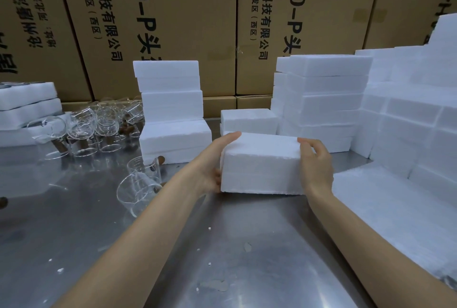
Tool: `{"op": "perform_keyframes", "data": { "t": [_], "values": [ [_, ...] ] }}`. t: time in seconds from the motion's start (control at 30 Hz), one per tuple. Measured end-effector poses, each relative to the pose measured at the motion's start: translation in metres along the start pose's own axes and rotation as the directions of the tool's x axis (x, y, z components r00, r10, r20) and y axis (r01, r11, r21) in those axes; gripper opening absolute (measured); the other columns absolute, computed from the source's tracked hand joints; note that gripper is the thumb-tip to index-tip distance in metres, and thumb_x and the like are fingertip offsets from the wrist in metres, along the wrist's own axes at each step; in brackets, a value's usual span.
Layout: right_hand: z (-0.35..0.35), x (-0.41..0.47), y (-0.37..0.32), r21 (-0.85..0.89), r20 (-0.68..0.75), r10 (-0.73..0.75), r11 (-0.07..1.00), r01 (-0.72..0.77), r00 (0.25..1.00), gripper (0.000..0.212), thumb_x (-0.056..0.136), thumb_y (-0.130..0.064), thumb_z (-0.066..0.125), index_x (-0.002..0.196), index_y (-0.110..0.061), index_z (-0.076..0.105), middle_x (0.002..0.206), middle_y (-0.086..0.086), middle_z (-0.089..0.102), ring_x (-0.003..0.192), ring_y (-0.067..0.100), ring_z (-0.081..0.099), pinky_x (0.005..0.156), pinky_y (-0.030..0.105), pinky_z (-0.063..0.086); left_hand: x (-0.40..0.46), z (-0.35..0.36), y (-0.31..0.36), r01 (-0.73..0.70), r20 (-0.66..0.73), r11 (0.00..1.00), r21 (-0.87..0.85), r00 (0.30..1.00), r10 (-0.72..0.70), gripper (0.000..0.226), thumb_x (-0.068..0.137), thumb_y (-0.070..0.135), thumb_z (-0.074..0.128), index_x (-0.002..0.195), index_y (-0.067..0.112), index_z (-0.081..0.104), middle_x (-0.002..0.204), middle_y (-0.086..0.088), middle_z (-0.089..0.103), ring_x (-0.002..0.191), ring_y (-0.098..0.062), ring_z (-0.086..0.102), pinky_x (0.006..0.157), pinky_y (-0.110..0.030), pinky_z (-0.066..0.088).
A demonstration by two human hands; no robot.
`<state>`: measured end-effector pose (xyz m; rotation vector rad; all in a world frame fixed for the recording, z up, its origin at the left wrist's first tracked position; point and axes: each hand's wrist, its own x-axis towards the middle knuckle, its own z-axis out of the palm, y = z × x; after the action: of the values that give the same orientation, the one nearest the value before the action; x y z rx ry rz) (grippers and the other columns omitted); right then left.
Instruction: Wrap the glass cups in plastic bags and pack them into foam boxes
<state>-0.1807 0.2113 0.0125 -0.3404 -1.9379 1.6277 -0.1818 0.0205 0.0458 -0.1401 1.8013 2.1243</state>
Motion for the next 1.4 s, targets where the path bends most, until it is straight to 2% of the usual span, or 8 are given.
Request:
{"op": "perform_keyframes", "data": {
  "t": [0.1,0.33,0.47,0.6,0.8,1.0,1.17,1.4],
  "values": [
    [0.003,-0.002,0.000,0.018,0.038,-0.052,0.998,0.052,0.998,0.020,0.091,-0.028,0.043,0.097,-0.036,0.060,0.098,-0.023,0.055,0.105,0.007,0.047,0.082,0.027,0.031,-0.004,-0.001,-0.003,0.044,-0.017,0.998,-0.050,0.999,-0.045,0.056,0.074,0.042,0.075,0.124,0.019,0.061,0.109,-0.009,0.071,0.098,-0.029,0.067,0.084,-0.040,0.055],
    [0.006,-0.008,-0.007,-0.147,0.072,-0.224,0.961,0.233,0.972,0.028,0.093,-0.026,0.044,0.116,-0.029,0.059,0.127,-0.008,0.053,0.120,0.013,0.045,0.093,0.026,0.034,-0.002,0.002,0.003,-0.081,-0.179,0.984,-0.161,0.982,0.052,0.072,0.074,0.029,0.077,0.136,0.016,0.043,0.122,-0.014,0.062,0.107,-0.034,0.064,0.082,-0.046,0.055],
    [0.012,-0.013,-0.021,-0.419,0.108,-0.696,0.615,0.668,0.709,0.055,0.084,-0.048,0.051,0.130,-0.017,0.049,0.139,0.003,0.044,0.131,0.021,0.033,0.110,0.040,0.024,0.004,0.000,0.030,-0.192,-0.226,0.960,-0.203,0.963,0.145,0.062,0.075,0.033,0.076,0.129,0.017,0.049,0.117,-0.015,0.065,0.104,-0.033,0.065,0.079,-0.044,0.057],
    [0.029,0.007,-0.020,-0.589,0.407,-0.762,0.202,0.782,0.504,0.096,0.062,-0.047,0.075,0.140,-0.023,0.024,0.145,0.001,0.026,0.136,0.027,0.022,0.112,0.053,0.013,0.018,-0.002,0.064,-0.194,-0.231,0.968,-0.157,0.960,0.155,0.045,0.077,0.035,0.073,0.114,0.016,0.056,0.094,-0.012,0.069,0.084,-0.030,0.068,0.079,-0.040,0.056],
    [0.063,0.065,-0.045,-0.685,0.494,-0.678,0.083,0.724,0.544,0.096,0.062,-0.014,0.074,0.141,-0.021,0.021,0.137,0.009,0.042,0.131,0.032,0.034,0.111,0.048,0.019,0.050,-0.007,0.099,-0.078,-0.191,0.992,-0.097,0.980,0.058,0.031,0.078,0.042,0.068,0.086,0.015,0.054,0.045,-0.005,0.062,0.062,-0.024,0.063,0.061,-0.029,0.053],
    [0.089,0.116,-0.064,-0.697,0.557,-0.602,0.035,0.716,0.572,0.087,0.069,-0.023,0.069,0.141,-0.018,0.023,0.138,0.005,0.029,0.124,0.027,0.031,0.107,0.036,0.021,0.085,-0.004,0.121,-0.246,-0.124,0.963,-0.109,0.965,0.232,0.034,0.088,0.052,0.055,0.086,0.017,0.056,0.049,-0.002,0.065,0.045,-0.018,0.066,0.053,-0.024,0.054],
    [0.106,0.140,-0.067,-0.717,0.544,-0.609,0.020,0.697,0.578,0.085,0.071,-0.022,0.070,0.140,-0.017,0.021,0.136,0.006,0.030,0.123,0.027,0.033,0.107,0.036,0.024,0.119,-0.005,0.124,-0.390,-0.102,0.920,0.033,0.915,0.391,0.041,0.089,0.056,0.055,0.104,0.018,0.061,0.102,-0.006,0.066,0.096,-0.025,0.065,0.093,-0.038,0.049],
    [0.124,0.164,-0.061,-0.741,0.572,-0.575,-0.055,0.669,0.585,0.081,0.075,-0.019,0.068,0.139,-0.016,0.017,0.135,0.007,0.029,0.120,0.027,0.034,0.109,0.037,0.025,0.155,-0.007,0.127,-0.371,-0.140,0.928,0.012,0.919,0.369,0.023,0.092,0.046,0.052,0.084,0.024,0.053,0.083,-0.001,0.060,0.075,-0.018,0.059,0.063,-0.030,0.046]
  ]
}}
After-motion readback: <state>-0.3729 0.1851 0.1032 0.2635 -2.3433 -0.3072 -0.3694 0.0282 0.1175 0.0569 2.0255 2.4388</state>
